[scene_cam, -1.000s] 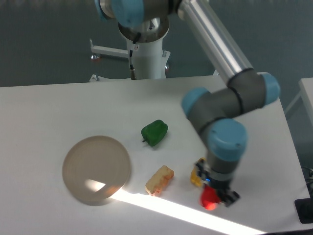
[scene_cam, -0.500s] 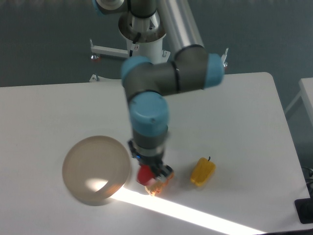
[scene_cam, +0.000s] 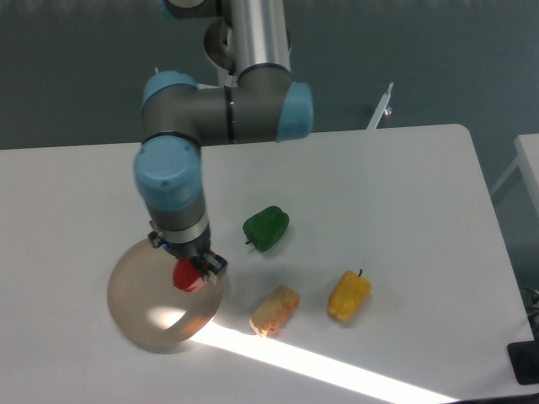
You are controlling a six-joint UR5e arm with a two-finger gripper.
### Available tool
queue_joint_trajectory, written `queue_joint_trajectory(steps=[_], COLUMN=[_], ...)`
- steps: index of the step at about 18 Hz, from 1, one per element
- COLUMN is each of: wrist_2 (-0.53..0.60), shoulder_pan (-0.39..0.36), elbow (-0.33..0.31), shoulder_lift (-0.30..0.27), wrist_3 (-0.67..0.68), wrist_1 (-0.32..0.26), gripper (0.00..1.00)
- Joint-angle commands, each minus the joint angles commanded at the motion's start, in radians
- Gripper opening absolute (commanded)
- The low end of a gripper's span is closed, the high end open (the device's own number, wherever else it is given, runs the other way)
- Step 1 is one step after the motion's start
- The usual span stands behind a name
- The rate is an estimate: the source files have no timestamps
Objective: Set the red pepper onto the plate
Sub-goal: 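Lower the red pepper onto the plate surface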
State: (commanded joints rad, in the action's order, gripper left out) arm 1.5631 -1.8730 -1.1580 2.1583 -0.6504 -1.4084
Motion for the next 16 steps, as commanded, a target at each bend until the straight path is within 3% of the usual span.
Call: queue_joint_trajectory(steps=[2,16], wrist_2=[0.005,-0.075], shoulder_pan=[0.012,0.035], elbow=[-0.02,-0.045], shoulder_lift=[0.003,0.074], wrist_3=[0.0,0.034], wrist_1=[0.019,-0.007], gripper=[0.52,0.52])
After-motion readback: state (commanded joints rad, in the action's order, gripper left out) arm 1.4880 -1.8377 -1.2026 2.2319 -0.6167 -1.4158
